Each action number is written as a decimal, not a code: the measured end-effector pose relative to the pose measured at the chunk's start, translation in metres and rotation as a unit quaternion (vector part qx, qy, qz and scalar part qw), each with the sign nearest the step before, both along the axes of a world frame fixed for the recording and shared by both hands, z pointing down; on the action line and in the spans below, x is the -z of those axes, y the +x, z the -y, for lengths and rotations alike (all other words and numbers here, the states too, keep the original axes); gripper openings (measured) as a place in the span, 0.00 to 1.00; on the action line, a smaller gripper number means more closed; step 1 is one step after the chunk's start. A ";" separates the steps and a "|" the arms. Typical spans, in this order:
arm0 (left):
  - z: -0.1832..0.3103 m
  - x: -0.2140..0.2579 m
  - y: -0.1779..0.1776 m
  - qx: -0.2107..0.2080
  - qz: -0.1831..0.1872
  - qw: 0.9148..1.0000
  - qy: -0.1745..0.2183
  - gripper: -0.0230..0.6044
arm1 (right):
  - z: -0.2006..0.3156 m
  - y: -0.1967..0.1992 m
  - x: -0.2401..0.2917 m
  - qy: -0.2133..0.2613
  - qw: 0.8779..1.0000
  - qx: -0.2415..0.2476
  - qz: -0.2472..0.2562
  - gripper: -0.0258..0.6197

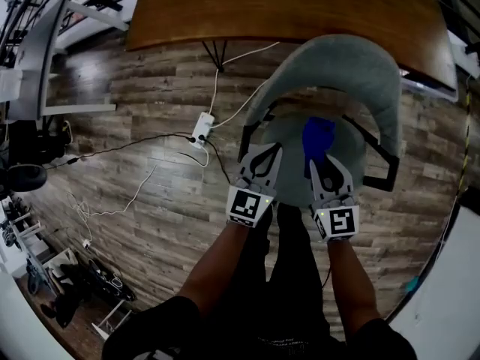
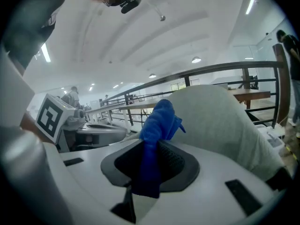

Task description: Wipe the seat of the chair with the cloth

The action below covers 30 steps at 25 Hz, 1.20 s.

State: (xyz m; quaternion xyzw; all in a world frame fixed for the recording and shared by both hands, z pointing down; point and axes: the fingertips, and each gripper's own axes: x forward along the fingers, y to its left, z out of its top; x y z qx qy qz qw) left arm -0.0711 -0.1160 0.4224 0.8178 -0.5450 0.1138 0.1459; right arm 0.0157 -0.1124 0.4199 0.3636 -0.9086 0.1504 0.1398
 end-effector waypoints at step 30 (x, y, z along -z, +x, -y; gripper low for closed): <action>-0.059 -0.194 -0.003 0.044 -0.039 0.994 -0.096 0.05 | 0.036 -0.083 -0.232 -0.099 0.988 0.026 -0.114 0.18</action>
